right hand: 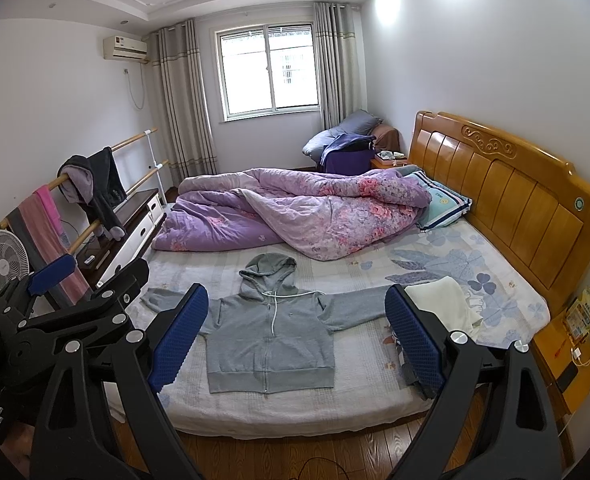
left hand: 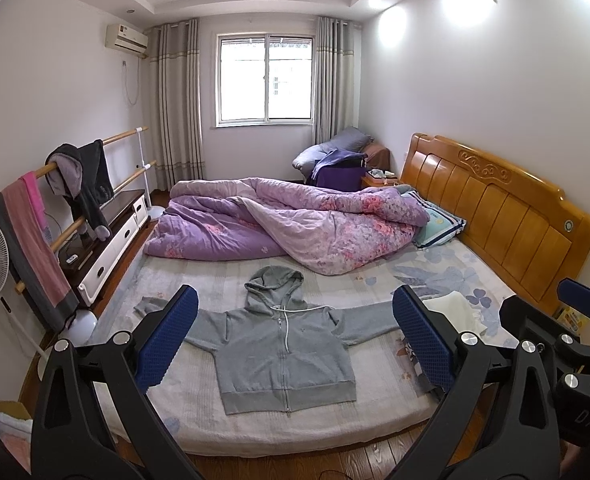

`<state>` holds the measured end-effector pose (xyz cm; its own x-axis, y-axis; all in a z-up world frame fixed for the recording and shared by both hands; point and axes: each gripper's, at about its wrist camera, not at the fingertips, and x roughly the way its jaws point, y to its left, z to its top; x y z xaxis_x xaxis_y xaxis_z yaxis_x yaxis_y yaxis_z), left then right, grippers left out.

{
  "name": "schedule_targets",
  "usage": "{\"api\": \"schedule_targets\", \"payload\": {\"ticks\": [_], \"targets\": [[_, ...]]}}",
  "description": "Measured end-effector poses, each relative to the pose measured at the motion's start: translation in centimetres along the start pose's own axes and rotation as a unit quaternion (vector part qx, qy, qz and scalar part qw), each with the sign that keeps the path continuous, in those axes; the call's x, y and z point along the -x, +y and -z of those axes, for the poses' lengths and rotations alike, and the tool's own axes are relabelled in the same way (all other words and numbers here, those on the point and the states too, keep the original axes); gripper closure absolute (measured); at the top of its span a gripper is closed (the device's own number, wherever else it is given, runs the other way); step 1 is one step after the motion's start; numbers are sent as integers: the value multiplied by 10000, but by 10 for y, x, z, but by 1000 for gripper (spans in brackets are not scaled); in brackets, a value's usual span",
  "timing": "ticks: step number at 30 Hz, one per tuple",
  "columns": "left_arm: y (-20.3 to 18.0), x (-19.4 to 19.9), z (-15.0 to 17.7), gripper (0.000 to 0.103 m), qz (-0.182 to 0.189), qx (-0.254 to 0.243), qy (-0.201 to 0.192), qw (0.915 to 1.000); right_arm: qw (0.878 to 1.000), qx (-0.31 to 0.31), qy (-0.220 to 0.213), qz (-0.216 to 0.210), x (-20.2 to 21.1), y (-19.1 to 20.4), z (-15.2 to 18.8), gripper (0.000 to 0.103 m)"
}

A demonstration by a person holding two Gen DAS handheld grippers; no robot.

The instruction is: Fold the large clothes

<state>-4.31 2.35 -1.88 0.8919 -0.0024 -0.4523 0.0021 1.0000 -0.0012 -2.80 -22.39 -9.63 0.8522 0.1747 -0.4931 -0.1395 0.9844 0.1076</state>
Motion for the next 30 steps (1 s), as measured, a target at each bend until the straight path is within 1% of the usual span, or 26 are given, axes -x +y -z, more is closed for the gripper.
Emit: {"api": "schedule_targets", "payload": {"ticks": [30], "targets": [[0,-3,-4,5,24,-1,23,10000,10000,-34,23,13,0,0,-1,16]]}}
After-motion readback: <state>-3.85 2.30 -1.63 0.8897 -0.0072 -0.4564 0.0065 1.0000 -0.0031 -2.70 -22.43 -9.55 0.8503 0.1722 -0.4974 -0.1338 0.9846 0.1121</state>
